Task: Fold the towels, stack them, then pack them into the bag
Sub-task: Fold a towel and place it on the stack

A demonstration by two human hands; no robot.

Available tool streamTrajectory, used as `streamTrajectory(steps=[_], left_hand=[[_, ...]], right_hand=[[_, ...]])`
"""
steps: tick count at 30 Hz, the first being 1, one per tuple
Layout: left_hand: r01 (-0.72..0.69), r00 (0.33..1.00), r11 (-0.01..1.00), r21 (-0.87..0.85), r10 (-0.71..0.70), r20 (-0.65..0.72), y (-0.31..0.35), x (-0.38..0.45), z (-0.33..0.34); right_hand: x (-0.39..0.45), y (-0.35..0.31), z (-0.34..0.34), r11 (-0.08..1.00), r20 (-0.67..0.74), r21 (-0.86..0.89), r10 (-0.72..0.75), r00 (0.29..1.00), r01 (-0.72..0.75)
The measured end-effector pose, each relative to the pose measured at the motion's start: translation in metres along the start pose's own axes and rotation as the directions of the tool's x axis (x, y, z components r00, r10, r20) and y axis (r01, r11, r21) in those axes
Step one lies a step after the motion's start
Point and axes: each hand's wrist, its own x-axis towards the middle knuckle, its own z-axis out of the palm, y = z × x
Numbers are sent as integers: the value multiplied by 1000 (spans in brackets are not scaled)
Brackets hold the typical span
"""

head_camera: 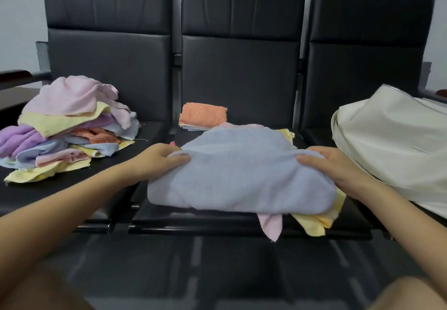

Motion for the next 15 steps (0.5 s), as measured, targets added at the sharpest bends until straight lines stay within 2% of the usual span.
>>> streamTrajectory(steps=[4,7,10,15], left_hand=[[21,998,999,30,-19,-56,-3,33,-1],[20,987,1000,19,-16,-157,-3,61,-1],[33,958,999,1,-31,-284,-10,89,1],[38,900,999,-35,-49,-432,-26,128,10]], right_hand=[[32,-2,8,1000,-192,-20,-2,981,-2],[53,-5,16,998,-315,61,22,949,-3],[73,-8,19,993,-428,115,41,903,9],[112,-7,18,998,-548,58,2,836,36]])
